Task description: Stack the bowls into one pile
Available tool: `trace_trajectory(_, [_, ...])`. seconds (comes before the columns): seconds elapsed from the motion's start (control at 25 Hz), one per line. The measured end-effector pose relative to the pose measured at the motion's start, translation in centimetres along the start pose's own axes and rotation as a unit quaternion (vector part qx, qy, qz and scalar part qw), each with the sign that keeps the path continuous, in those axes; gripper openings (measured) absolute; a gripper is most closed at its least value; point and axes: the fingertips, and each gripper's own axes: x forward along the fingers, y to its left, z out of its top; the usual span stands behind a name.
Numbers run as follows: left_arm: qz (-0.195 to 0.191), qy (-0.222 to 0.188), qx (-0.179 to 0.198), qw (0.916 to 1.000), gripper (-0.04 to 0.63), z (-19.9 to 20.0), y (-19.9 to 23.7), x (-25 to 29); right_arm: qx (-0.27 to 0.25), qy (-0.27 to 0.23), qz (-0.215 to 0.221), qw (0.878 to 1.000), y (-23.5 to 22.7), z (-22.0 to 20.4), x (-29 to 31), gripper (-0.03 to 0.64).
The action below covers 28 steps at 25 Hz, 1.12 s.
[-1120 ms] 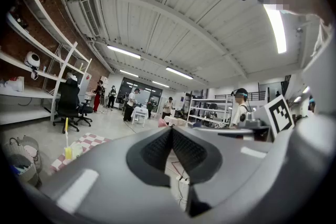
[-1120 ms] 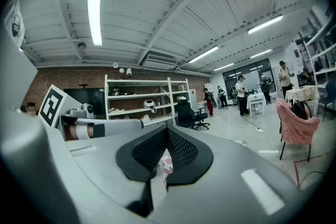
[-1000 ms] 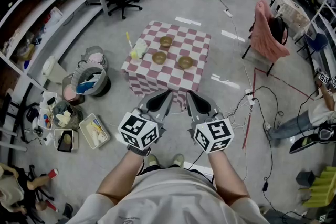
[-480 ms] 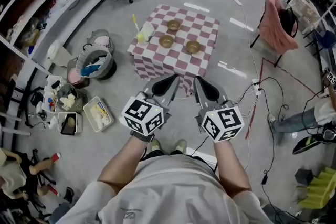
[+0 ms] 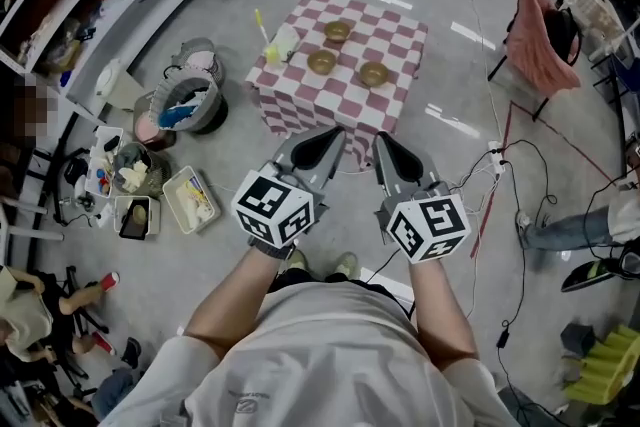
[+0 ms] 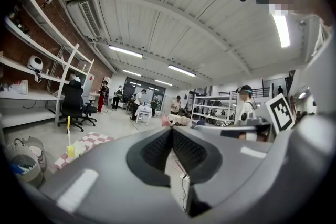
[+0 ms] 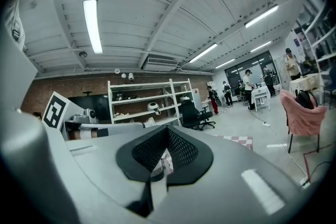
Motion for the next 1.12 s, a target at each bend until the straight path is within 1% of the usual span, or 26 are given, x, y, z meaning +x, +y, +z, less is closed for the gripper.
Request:
trace_trajectory(0.2, [0.006, 0.007, 0.008, 0.9999, 0.006, -0.8, -0.3, 0.9, 0.01, -0.001, 0.0, 1.0, -1.5, -0.5, -0.2, 0.009])
trace_trajectory(0.44, [0.015, 0.023, 0.003, 0.9996, 0.006, -2.0, 0.8, 1.7, 0.028, 0.01, 0.001, 1.0, -2.6, -1.7, 0.9, 0.009])
trace_trajectory(0.64, [0.003, 0.026, 0.006, 0.9996, 0.006, -2.6, 2.3, 3.9, 0.033, 0.018, -0.007, 0.999, -4.1, -2.4, 3.0, 0.009])
trace_trajectory(0.76, [-0.005, 0.03, 0.008, 0.9995, 0.006, -2.8, 4.2, 5.5, 0.04, 0.022, -0.018, 0.999, -5.5, -2.7, 5.3, 0.009])
trace_trajectory(0.92, [-0.01, 0.032, 0.014, 0.9993, 0.006, -2.4, 8.0, 8.1, 0.042, 0.024, -0.031, 0.998, -7.4, -2.6, 9.2, 0.009])
trace_trajectory(1.12, [-0.027, 0.041, 0.016, 0.9987, 0.006, -2.2, 12.7, 11.5, 0.045, 0.036, -0.044, 0.997, -9.1, -3.0, 14.7, 0.009])
